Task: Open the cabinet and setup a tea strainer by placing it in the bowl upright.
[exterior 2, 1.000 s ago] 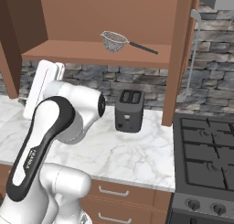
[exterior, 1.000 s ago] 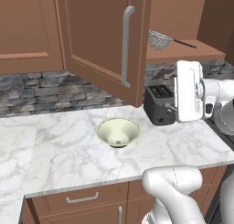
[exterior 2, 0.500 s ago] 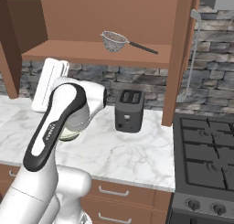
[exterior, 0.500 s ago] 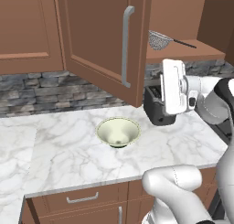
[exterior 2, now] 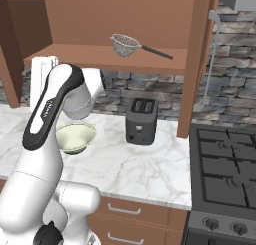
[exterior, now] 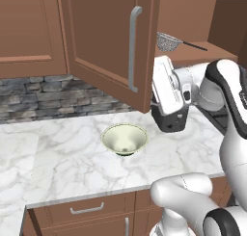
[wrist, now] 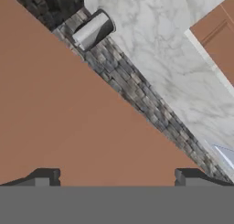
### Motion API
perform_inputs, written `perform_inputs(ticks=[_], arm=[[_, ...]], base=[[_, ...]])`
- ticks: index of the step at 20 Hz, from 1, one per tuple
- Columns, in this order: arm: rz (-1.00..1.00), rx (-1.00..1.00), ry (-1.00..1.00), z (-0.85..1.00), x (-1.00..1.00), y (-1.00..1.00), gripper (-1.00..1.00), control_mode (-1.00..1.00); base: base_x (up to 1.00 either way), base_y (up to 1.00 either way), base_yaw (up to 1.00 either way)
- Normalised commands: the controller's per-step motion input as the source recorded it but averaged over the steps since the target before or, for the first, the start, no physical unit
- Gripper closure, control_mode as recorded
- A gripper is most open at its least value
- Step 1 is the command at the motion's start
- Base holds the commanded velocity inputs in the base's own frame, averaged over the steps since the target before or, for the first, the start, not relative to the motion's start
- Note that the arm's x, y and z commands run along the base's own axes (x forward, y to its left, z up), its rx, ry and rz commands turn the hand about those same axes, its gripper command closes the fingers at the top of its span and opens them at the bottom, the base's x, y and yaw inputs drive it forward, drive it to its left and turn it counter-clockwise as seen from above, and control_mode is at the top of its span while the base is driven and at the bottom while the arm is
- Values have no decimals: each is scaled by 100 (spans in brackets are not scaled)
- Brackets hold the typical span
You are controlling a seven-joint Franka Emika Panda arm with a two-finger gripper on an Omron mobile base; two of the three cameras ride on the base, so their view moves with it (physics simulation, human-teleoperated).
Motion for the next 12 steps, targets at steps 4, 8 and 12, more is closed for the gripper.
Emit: perform_inputs(ticks=[4,8,12], arm=[[4,0,0,0,0,51,-100,-100],[3,0,0,-1,0,48,-100,-100],[1,0,0,-11,0,76,-100,-100]], base=[[0,0,0],[0,0,0],[0,0,0]])
